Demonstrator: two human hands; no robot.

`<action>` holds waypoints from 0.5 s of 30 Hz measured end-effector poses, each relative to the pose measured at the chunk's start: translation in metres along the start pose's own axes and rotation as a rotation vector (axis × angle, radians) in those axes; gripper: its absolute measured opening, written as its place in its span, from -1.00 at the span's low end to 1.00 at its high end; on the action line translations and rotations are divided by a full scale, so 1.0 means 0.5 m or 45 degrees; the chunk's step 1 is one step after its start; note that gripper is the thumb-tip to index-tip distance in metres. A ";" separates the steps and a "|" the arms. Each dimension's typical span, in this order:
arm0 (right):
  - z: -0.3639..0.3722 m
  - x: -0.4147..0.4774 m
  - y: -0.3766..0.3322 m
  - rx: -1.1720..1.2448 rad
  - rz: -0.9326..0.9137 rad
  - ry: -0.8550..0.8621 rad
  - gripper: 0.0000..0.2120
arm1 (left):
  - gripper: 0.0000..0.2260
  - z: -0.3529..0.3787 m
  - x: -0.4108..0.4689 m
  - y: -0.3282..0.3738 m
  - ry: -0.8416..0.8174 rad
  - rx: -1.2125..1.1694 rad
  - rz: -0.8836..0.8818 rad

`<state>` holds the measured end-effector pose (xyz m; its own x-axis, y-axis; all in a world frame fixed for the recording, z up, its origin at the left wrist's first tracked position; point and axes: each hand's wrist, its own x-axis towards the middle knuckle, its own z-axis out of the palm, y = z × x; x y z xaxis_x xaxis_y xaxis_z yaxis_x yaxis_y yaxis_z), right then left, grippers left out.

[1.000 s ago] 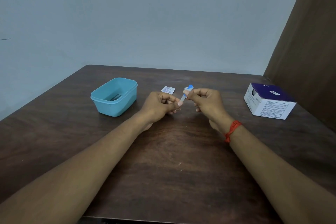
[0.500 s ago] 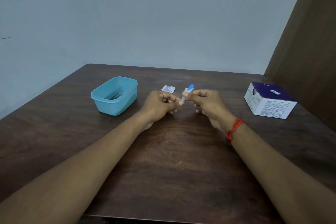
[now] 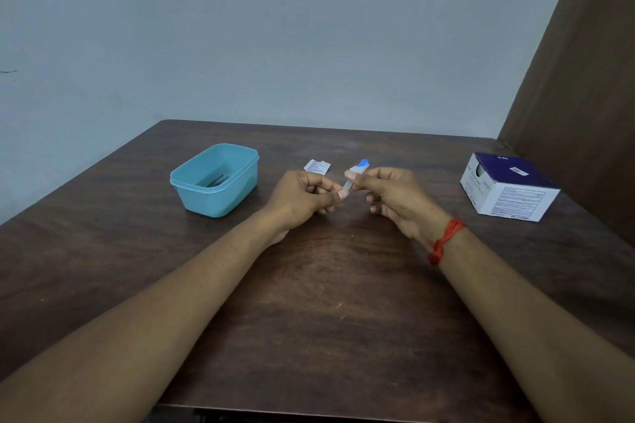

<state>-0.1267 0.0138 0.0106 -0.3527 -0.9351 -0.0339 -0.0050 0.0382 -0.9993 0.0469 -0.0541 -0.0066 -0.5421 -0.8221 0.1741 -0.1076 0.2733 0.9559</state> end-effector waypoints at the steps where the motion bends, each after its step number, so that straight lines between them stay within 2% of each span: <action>1: -0.001 0.001 -0.001 0.010 -0.008 0.031 -0.80 | -0.95 0.000 -0.001 0.000 -0.007 -0.007 0.003; 6: -0.007 0.010 -0.002 0.110 -0.091 0.178 -0.77 | -0.95 0.003 -0.003 0.003 -0.039 -0.023 -0.010; 12: 0.004 -0.004 0.004 -0.073 -0.050 -0.035 -0.80 | -0.93 0.005 -0.004 0.005 -0.038 -0.037 -0.023; 15: 0.005 -0.006 0.002 -0.104 -0.073 -0.040 -0.81 | -0.87 0.004 -0.004 0.008 -0.065 -0.060 -0.021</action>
<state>-0.1231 0.0158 0.0098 -0.3203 -0.9471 0.0218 -0.1011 0.0113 -0.9948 0.0458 -0.0502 -0.0038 -0.5825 -0.7995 0.1469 -0.0781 0.2350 0.9689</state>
